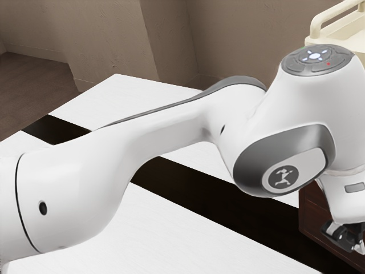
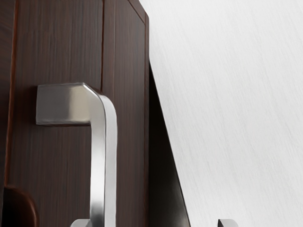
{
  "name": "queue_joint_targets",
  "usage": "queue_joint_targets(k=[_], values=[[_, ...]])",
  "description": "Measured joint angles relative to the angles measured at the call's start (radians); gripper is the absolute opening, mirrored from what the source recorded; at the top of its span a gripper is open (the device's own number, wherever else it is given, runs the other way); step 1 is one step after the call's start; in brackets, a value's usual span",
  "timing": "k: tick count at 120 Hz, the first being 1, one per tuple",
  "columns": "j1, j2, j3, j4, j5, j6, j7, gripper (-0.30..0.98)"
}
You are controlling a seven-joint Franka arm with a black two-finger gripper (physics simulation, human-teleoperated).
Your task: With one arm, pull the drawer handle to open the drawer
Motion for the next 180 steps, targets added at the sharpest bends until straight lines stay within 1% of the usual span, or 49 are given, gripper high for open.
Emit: queue_joint_targets(k=[16,42,58,73,103,134,155,180], values=[[-0.001,0.011,0.000,0.001,0.001,0.007,-0.016,0.25],[-0.002,0.009,0.000,-0.004,0.006,0.011,-0.035,0.11],[-0.004,-0.010,0.000,-0.035,0.016,0.012,-0.045,0.07],[-0.003,-0.063,0.000,-0.100,0.020,0.020,-0.053,0.03],[-0.003,-0.141,0.000,-0.224,0.021,0.049,-0.070,0.06],[-0.002,-0.218,0.000,-0.306,0.020,0.070,-0.091,0.04],[-0.004,-0.251,-0.005,-0.356,0.020,0.081,-0.109,0.06],[-0.031,-0.291,-0.007,-0.407,0.017,0.099,-0.132,0.07]])
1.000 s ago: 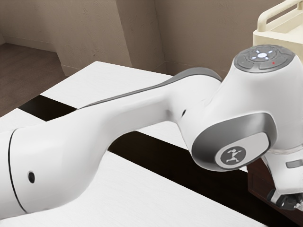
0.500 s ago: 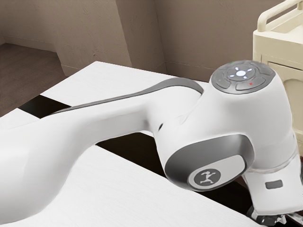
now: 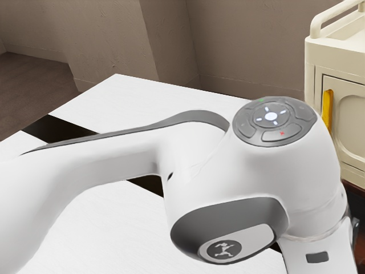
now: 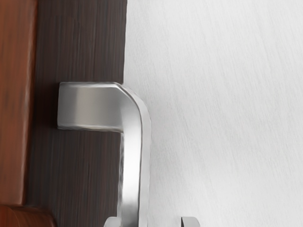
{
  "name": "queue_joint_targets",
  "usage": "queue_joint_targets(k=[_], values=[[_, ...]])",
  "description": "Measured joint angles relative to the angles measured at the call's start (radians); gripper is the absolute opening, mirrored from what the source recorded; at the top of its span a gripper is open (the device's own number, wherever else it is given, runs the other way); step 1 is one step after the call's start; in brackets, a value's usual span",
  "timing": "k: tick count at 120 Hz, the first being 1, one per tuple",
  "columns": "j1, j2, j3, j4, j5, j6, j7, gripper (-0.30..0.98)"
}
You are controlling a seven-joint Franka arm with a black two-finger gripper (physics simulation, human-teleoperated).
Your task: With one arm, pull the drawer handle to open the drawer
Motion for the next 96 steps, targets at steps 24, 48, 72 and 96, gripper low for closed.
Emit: queue_joint_targets(k=[24,48,72,96], values=[[-0.001,-0.077,0.000,-0.076,-0.001,0.014,-0.022,0.06],[-0.003,-0.129,0.000,-0.134,-0.002,0.019,-0.043,0.06],[0.005,-0.170,-0.020,-0.185,-0.002,0.023,-0.065,0.07],[0.001,-0.208,-0.037,-0.238,-0.004,0.026,-0.088,0.08]])
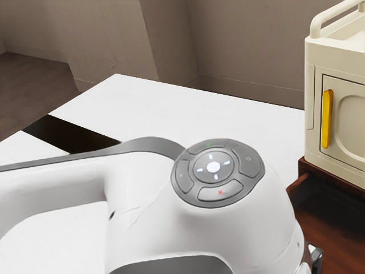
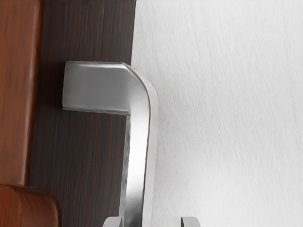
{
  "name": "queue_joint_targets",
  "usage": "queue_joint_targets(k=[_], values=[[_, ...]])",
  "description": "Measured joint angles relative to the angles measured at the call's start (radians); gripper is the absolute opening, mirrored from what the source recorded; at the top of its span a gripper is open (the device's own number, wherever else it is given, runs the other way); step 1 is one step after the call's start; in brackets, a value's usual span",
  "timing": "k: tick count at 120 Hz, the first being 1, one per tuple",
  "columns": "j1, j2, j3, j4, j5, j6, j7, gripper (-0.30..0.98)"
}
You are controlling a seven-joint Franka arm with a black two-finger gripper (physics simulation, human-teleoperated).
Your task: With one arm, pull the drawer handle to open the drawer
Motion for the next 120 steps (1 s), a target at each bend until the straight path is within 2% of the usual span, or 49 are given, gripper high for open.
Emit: queue_joint_targets(k=[48,67,84,104,114,120], values=[[0.002,-0.057,-0.027,-0.064,0.002,0.008,-0.047,0.06],[0.003,-0.084,-0.031,-0.077,0.010,0.015,-0.070,-0.03],[0.005,-0.096,-0.031,-0.064,0.013,0.012,-0.085,-0.05],[0.001,-0.207,-0.049,0.040,-0.009,-0.069,-0.088,0.15],[0.002,-0.257,-0.044,0.152,-0.015,-0.193,-0.089,0.31],[0.003,-0.272,-0.002,0.222,-0.018,-0.301,-0.091,0.39]])
